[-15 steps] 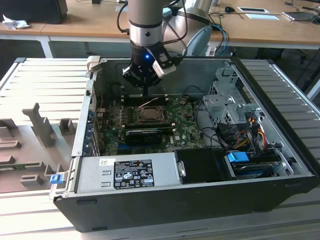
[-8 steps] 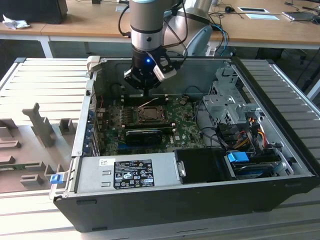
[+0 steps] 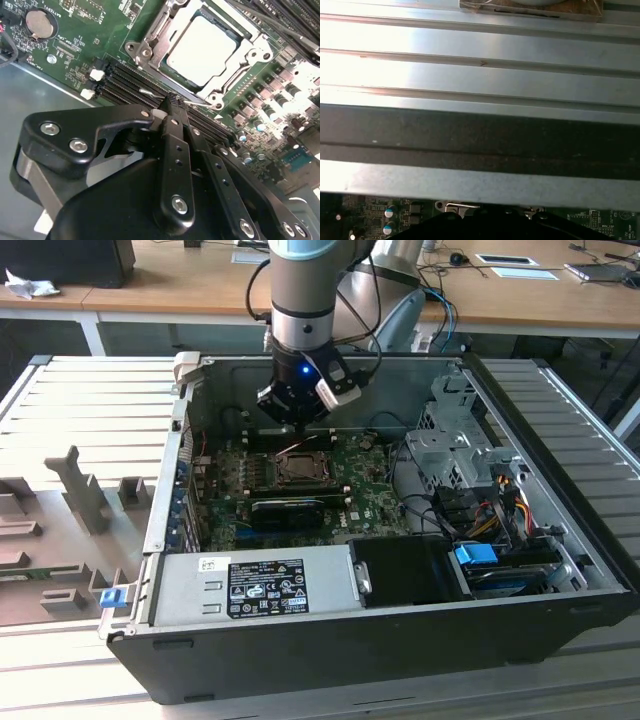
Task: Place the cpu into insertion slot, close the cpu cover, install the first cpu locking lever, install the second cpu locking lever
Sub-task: 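Install the first cpu locking lever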
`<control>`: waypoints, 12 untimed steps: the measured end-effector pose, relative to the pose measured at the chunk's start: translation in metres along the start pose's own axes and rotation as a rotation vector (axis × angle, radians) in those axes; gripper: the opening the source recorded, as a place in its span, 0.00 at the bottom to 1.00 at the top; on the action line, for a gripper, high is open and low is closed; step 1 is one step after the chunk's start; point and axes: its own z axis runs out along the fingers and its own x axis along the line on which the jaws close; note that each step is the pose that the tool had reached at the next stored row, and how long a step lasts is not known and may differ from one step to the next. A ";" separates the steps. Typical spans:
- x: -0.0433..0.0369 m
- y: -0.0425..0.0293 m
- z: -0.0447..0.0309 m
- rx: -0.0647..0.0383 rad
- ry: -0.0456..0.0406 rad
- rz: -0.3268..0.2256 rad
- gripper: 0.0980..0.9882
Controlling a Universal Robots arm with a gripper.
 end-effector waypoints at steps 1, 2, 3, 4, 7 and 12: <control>-0.0013 0.0002 0.0009 0.000 0.0001 0.000 0.01; -0.0021 0.0003 0.0013 0.000 0.0001 0.000 0.01; -0.0030 0.0004 0.0018 0.000 0.0000 0.000 0.01; -0.0040 0.0005 0.0023 0.000 -0.0001 0.000 0.01; -0.0069 0.0013 0.0047 0.000 0.0001 0.000 0.01; -0.0114 0.0026 0.0096 0.000 0.0000 0.000 0.01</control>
